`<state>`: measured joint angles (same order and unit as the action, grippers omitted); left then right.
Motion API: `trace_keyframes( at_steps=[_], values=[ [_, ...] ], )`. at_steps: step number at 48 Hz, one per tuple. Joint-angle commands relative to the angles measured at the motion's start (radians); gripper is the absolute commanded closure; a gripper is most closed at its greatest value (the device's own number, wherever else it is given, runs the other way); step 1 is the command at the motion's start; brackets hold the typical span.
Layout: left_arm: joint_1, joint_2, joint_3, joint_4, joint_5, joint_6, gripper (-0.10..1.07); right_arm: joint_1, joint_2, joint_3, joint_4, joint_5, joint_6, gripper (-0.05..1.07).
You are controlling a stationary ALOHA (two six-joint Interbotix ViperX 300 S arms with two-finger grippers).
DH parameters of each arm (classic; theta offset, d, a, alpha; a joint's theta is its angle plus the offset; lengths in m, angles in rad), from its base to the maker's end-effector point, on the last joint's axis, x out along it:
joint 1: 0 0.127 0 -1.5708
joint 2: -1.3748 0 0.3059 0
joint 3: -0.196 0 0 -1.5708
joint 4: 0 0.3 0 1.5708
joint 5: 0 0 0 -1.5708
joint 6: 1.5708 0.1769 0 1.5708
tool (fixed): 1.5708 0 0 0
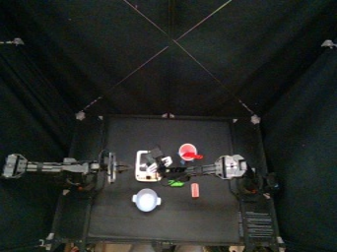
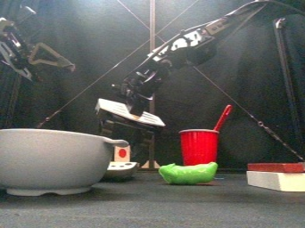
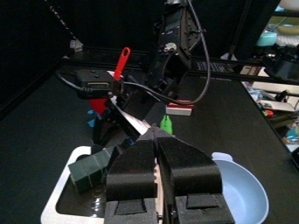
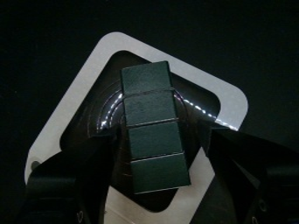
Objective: Grab green sushi roll
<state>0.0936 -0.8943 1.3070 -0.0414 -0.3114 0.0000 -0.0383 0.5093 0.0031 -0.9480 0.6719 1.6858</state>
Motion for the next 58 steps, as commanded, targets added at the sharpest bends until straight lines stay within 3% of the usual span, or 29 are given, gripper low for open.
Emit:
trace_keyframes(
  at_steps=[1,18,39,58],
  values=[
    [0.003,0.002,-0.014,-0.002,-0.009,0.002,0.65,-0.005,-0.025,-0.025,-0.002,-0.002,0.0,0.05],
    [0.002,0.002,-0.012,0.0,-0.009,0.002,0.65,-0.003,-0.025,-0.025,-0.002,-0.002,-0.002,0.07],
    [0.003,0.002,-0.012,-0.002,-0.009,0.002,0.65,-0.005,-0.034,-0.023,0.005,-0.002,-0.002,0.48],
    [0.003,0.002,-0.012,0.002,-0.009,0.002,0.65,0.002,-0.069,-0.017,-0.008,0.0,-0.002,0.51]
  ],
)
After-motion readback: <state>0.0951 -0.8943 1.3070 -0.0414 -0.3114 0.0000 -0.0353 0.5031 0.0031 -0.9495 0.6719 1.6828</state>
